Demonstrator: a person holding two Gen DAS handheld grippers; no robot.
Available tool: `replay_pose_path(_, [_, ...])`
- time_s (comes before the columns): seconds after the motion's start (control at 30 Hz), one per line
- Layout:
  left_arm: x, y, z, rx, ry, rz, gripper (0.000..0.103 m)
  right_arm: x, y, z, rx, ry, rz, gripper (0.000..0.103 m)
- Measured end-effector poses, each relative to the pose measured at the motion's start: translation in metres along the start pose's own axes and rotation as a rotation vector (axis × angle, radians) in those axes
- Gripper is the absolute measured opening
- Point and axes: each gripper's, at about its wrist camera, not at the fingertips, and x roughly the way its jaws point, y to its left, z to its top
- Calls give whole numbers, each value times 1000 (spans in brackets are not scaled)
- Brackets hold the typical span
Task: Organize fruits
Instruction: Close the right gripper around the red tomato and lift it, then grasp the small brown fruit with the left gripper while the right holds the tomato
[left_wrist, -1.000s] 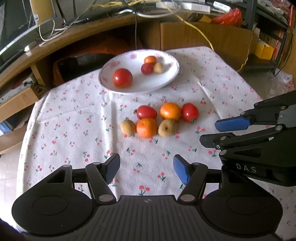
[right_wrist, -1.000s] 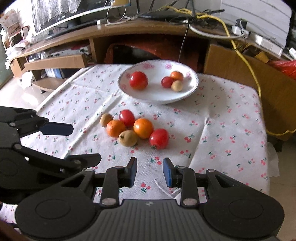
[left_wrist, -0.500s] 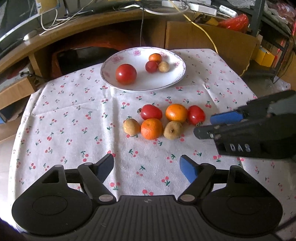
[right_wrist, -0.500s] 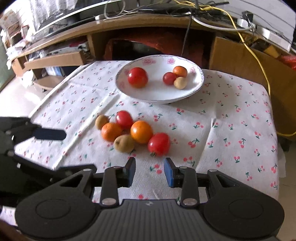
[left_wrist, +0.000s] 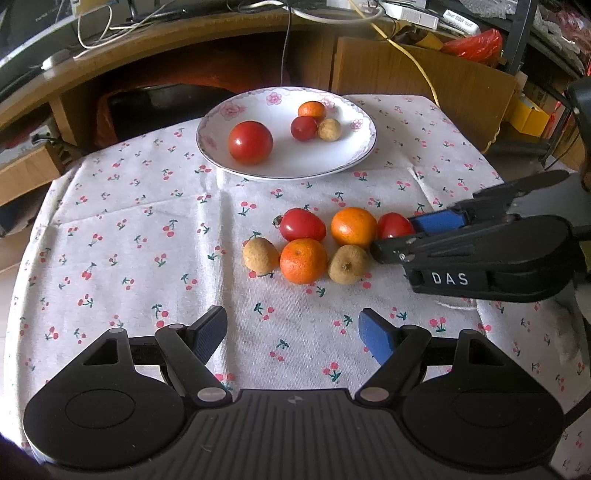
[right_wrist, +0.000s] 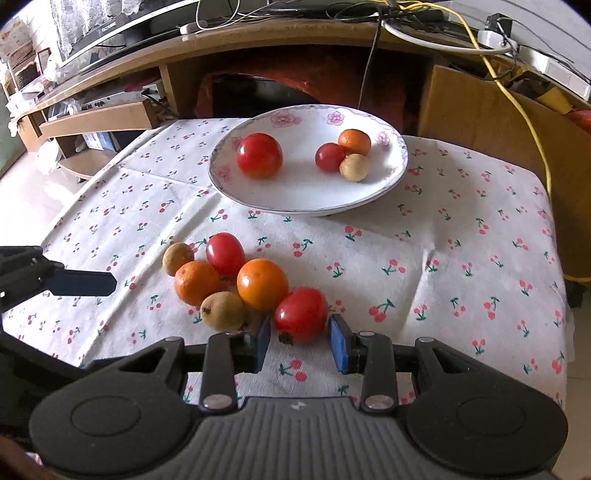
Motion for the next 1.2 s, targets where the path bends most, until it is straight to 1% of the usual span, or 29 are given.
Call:
replay_pose_path(0.17, [2, 1, -1, -3, 5, -1, 83, 3, 1, 3, -6, -8, 7, 35])
replay_pose_path(0.23, [2, 2, -1, -7, 4, -6, 83, 3, 4, 2, -26, -10, -8, 32])
replay_pose_path(0.33, [0, 2, 0, 1, -8, -13, 83, 1, 6, 1, -43, -5, -23, 32])
replay_pose_path(0.57, [-2, -1, 2, 20, -44, -46, 83, -18, -1, -3, -8, -30, 10, 32])
replay_pose_path(0.63, [-2, -5, 2, 39, -54, -68, 83, -23, -2, -7, -5, -34, 29, 32])
replay_pose_path(0.73, [-2, -13, 1, 80, -77, -124, 82, -28, -4, -14, 3, -30, 37, 32])
replay_pose_path(0.8, [-2, -20, 0, 118, -96, -168, 80, -30, -8, -19, 15, -20, 39, 32])
replay_pose_path(0.87, [-1, -28, 0, 164, -110, -187, 79, -31, -13, -23, 31, -13, 36, 32])
replay_pose_path(0.93, [2, -35, 2, 199, -121, -193, 77, -32, -19, -26, 50, -5, 36, 32])
replay_pose_path(1.03, [8, -40, 7, 212, -121, -203, 77, -34, -25, -30, 70, -1, 38, 32])
replay_pose_path(1.2, [16, -46, 12, 265, -134, -171, 79, -39, -37, -35, 105, -5, 39, 32])
